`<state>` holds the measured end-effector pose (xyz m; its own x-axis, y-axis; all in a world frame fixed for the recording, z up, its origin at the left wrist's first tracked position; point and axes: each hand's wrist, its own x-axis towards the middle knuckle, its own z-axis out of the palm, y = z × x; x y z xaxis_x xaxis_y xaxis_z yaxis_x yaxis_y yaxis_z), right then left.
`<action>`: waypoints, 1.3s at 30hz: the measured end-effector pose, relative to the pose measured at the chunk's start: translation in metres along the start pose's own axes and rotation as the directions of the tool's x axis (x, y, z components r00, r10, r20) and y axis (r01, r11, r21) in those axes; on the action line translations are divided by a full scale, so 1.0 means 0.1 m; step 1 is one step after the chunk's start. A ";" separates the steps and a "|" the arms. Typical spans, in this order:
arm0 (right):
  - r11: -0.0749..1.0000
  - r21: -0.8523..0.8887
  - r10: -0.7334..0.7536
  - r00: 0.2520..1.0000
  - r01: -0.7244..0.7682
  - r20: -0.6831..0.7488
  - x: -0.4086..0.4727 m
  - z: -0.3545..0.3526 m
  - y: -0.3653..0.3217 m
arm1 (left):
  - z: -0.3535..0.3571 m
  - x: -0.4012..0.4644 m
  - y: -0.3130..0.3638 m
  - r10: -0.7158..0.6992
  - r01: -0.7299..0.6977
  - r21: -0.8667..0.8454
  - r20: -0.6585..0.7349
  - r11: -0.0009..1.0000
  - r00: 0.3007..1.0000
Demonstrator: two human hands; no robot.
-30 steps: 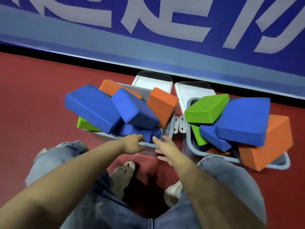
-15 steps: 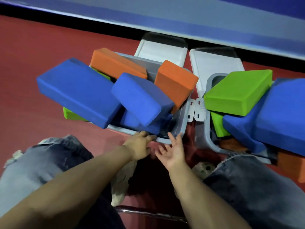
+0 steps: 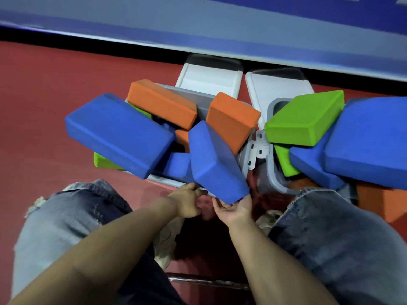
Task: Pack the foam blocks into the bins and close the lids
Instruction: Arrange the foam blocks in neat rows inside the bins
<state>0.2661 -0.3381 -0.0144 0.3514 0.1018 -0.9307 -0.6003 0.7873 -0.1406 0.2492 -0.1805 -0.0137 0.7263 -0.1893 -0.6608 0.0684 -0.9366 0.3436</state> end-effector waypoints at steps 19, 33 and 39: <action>0.900 -0.359 -0.294 0.952 0.246 -0.086 -0.01 0.07 -0.19 | -0.62 -0.81 0.09 -0.004 0.051 -0.199 0.232 0.979 0.973; -0.119 -0.819 -0.658 0.573 0.562 0.489 -0.88 0.52 0.14 | -1.22 -0.99 -0.67 -0.770 -0.062 -0.813 -0.570 0.579 0.287; -0.645 -0.620 -0.380 0.517 0.446 0.767 -0.98 0.61 0.17 | -1.14 -0.92 -0.81 -0.903 -0.038 -0.908 -0.418 0.417 0.098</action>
<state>0.2654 -0.2981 0.0946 0.9609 0.2197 -0.1683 0.0984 -0.8397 -0.5340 0.2550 -0.0534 0.0956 0.2954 0.9506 -0.0957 0.6222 -0.1154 0.7743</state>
